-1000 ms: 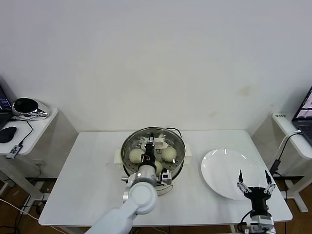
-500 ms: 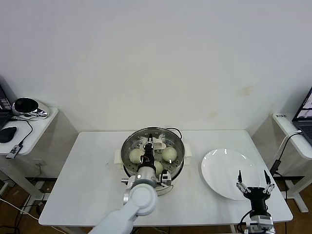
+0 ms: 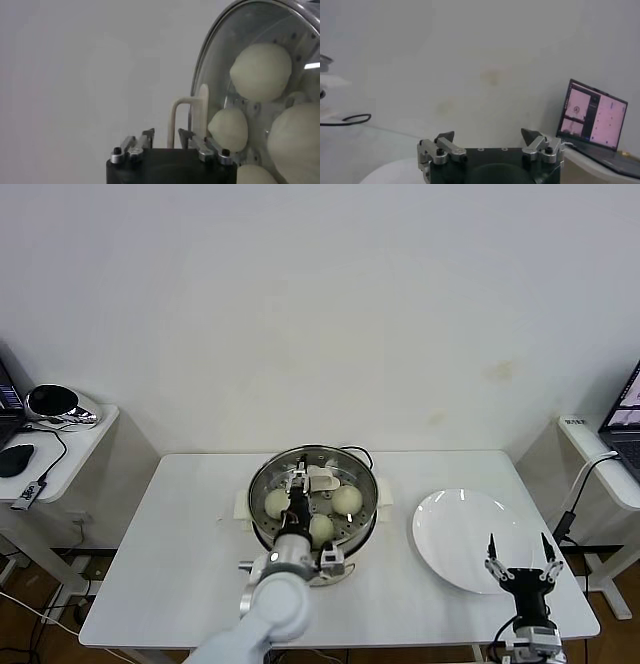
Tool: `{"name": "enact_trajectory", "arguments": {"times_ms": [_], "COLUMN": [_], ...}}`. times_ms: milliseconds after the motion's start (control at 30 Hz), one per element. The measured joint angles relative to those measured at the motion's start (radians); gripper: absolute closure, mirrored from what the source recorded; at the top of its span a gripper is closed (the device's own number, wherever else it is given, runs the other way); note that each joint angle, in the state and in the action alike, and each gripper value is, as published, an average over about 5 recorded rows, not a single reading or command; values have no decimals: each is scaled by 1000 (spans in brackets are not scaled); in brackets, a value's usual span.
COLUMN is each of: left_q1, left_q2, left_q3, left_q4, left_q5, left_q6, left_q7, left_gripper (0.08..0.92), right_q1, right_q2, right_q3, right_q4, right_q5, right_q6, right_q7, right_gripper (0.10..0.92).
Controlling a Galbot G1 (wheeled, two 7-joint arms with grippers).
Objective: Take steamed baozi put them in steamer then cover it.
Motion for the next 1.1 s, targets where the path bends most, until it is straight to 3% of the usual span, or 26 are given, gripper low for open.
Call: {"name": "enact_trajectory", "arguments": {"times_ms": [167, 333, 500, 700, 900, 1100], "left_q1": [98, 260, 459, 691, 857, 937], "left_q2": [48, 92, 105, 100, 77, 47], "left_q3": [-42, -159, -367, -565, -656, -701], "left_q4": [-126, -252, -307, -346, -351, -318], "left_q5": [-65, -245, -547, -941, -1220, -1373], "left_q6": [0, -8, -108, -358, -569, -712], "left_q7": [-39, -144, -270, -381, -435, -460], "left_gripper": [261, 183, 177, 177, 177, 177], "right_q1": [-9, -11, -15, -37, -76, -119], "right_q2": [-13, -27, -43, -69, -101, -127], "right_q3": [9, 10, -4, -39, -82, -128], "right_q4": [-2, -3, -9, -6, 5, 17], "right_q5": [13, 25, 38, 62, 109, 164], "right_q6": [3, 2, -5, -17, -31, -38], "right_q7": [-4, -12, -21, -39, -61, -71], "right_gripper": [203, 203, 203, 203, 203, 203]}}
